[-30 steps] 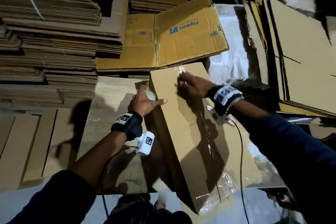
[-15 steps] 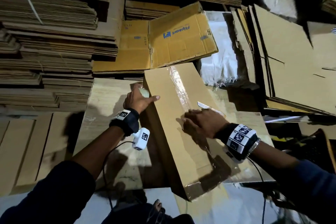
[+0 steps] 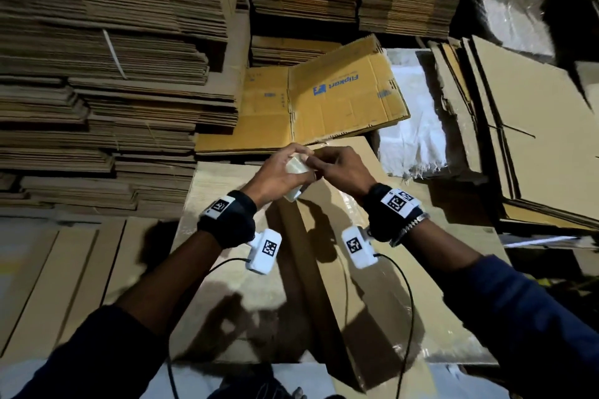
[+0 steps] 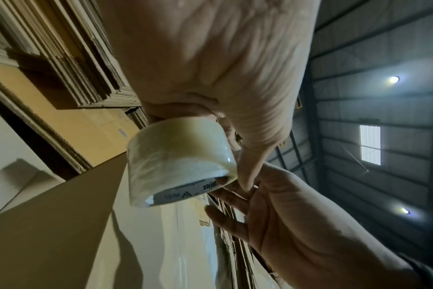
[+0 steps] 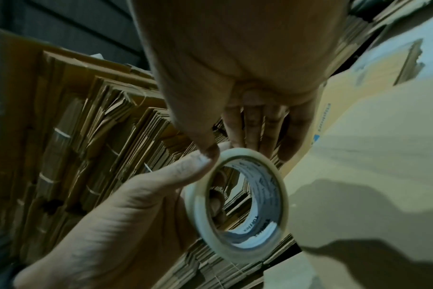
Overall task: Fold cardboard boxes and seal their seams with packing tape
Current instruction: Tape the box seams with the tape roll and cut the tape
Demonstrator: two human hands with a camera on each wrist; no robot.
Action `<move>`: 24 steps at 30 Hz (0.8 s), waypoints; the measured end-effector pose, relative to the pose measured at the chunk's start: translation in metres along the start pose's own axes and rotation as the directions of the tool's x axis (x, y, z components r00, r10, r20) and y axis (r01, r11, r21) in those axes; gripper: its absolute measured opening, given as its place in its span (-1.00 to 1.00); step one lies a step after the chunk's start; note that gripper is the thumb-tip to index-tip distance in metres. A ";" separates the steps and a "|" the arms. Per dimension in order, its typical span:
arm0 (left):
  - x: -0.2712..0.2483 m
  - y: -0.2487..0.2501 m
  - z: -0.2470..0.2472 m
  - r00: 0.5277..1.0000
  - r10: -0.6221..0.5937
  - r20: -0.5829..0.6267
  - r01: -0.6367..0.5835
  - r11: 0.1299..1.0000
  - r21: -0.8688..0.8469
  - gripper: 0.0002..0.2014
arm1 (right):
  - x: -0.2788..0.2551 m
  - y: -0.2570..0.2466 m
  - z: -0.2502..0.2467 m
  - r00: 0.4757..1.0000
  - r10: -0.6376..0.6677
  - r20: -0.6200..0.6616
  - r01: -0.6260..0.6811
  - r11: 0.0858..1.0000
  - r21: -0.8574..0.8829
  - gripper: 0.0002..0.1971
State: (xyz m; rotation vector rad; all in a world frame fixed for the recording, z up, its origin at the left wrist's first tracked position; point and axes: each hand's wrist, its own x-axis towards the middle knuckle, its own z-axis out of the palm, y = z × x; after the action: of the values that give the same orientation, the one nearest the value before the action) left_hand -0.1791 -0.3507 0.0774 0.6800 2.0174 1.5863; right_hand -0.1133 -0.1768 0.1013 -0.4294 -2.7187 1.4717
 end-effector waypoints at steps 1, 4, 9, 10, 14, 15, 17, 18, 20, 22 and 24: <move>0.006 -0.002 -0.003 1.000 0.005 0.008 -0.006 1.000 0.009 -0.62 | 0.007 0.000 0.003 0.999 0.023 -0.049 -0.020 0.998 0.065 -0.68; 0.018 -0.005 -0.008 1.000 0.000 0.032 -0.002 0.998 0.063 -0.50 | 0.019 0.004 0.007 0.973 0.186 -0.134 -0.140 0.945 0.296 -0.73; 0.041 0.002 -0.018 0.992 0.023 0.120 -0.043 0.985 0.166 -0.26 | 0.036 0.001 0.004 0.975 0.173 -0.138 -0.093 0.886 0.455 -0.84; 0.046 0.002 -0.020 0.991 0.024 0.131 -0.049 0.980 0.191 -0.20 | 0.040 0.000 0.001 0.976 0.156 -0.150 -0.077 0.897 0.435 -0.86; 0.057 0.013 -0.030 0.992 -0.012 0.126 -0.011 0.983 0.181 -0.32 | 0.050 0.005 -0.016 0.959 0.234 -0.160 -0.145 0.889 0.434 -0.80; 0.059 0.015 -0.034 0.990 0.011 0.139 -0.034 0.986 0.162 -0.49 | 0.052 0.007 -0.020 0.959 0.251 -0.132 -0.171 0.884 0.435 -0.79; 0.064 0.015 -0.044 0.989 0.043 0.144 -0.064 0.987 0.149 -0.61 | 0.052 0.010 -0.024 0.964 0.257 -0.067 -0.204 0.878 0.433 -0.90; 0.067 0.013 -0.048 0.990 0.040 0.134 -0.059 0.987 0.146 -0.57 | 0.054 0.010 -0.024 0.966 0.254 -0.051 -0.207 0.877 0.434 -0.90; 0.069 0.009 -0.052 0.993 0.038 0.116 -0.055 0.987 0.148 -0.57 | 0.059 0.011 -0.022 0.963 0.265 -0.044 -0.220 0.873 0.435 -0.82; 0.075 0.006 -0.054 0.993 0.048 0.107 -0.067 0.979 0.192 -0.60 | 0.067 0.010 -0.019 0.960 0.277 -0.038 -0.232 0.865 0.445 -0.74; 0.081 0.004 -0.055 0.995 0.076 0.065 -0.090 0.964 0.251 -0.56 | 0.074 0.010 -0.018 0.960 0.277 -0.044 -0.227 0.859 0.460 -0.71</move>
State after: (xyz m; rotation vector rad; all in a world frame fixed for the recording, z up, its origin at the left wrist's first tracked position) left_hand -0.2760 -0.3379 0.0880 0.9043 2.1984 1.3486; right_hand -0.1791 -0.1387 0.0950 -0.8323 -2.1946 2.0052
